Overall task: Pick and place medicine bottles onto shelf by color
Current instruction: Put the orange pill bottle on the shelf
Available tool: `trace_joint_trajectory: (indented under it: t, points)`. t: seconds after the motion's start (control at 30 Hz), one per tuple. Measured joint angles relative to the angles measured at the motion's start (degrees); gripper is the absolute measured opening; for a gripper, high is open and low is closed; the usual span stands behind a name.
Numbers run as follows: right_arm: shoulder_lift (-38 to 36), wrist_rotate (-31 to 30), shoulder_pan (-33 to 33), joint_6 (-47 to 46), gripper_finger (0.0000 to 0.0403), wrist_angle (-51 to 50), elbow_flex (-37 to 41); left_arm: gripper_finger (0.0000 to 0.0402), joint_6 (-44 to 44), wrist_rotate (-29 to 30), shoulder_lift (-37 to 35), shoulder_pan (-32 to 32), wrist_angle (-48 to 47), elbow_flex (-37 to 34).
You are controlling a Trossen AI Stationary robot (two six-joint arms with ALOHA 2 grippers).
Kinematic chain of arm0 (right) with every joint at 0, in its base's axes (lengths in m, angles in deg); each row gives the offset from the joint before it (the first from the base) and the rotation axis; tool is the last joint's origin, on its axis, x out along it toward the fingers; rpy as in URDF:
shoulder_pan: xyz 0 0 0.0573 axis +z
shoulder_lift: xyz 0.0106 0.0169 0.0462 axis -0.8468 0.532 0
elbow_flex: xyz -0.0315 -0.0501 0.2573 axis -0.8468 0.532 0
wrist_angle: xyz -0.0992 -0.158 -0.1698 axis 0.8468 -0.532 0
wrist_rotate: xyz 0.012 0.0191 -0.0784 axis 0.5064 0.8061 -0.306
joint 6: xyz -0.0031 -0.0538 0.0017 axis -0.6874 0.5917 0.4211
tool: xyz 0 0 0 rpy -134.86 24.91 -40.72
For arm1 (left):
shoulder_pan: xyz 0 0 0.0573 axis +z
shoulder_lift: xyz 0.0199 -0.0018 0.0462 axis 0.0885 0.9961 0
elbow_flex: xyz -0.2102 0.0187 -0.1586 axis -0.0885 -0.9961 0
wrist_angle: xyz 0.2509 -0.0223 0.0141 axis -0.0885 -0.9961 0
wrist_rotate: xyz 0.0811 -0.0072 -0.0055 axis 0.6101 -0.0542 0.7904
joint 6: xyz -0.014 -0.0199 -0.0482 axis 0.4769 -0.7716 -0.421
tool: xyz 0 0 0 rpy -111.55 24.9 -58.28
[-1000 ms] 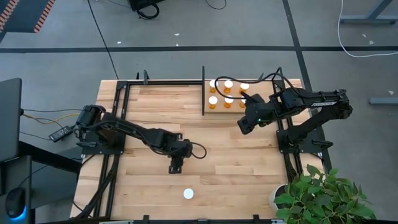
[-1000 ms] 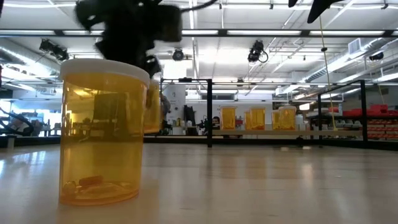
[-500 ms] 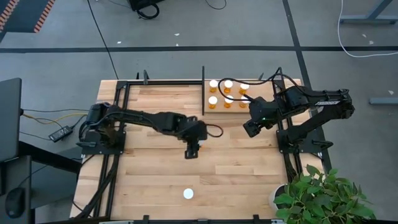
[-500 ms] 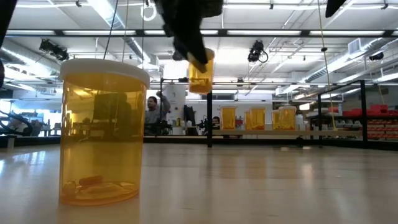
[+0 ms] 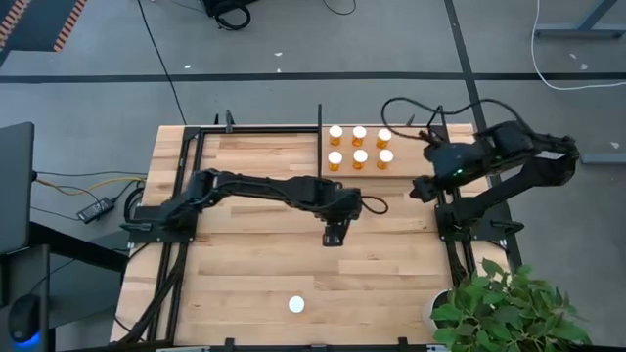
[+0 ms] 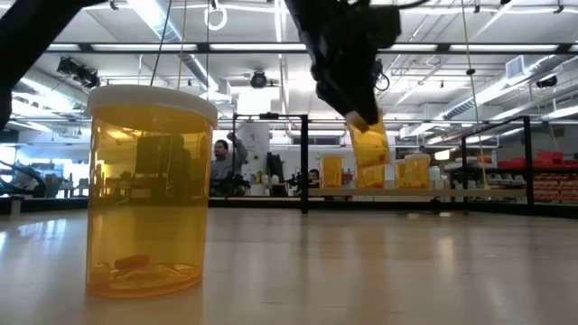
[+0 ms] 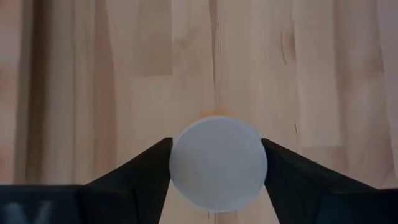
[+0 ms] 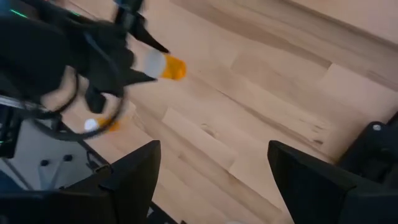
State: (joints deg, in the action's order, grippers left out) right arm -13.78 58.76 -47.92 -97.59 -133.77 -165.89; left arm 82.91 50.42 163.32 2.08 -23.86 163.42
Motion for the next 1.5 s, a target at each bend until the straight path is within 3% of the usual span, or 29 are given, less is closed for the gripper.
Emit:
trace_joint_trajectory:
  t: [0.2,0.37,0.77,0.93,1.23,1.5]
  points:
    - [-2.36,-0.51,0.02,0.74,0.0303,0.09,0.00,0.0220,0.18,-0.02,5.29,0.49,0.90,4.10]
    - [-2.68,-0.51,0.02,2.45,0.0303,0.09,0.00,0.0228,0.48,0.01,7.59,0.84,3.39,4.60]
    - [-1.80,-0.53,0.00,3.70,0.0303,0.11,0.00,0.0225,1.34,0.03,9.81,1.32,7.12,4.60]
    - [-1.68,-1.33,0.02,3.69,0.0303,0.11,0.00,0.0244,1.42,0.00,9.81,1.24,7.40,4.60]
    - [-1.68,-2.72,0.02,3.34,0.0303,0.11,0.00,0.0283,1.05,0.02,9.81,1.31,2.63,4.58]
    - [-0.75,-6.14,-0.01,5.07,0.0303,0.16,0.19,0.0282,2.05,0.04,6.04,1.93,-5.49,4.73]
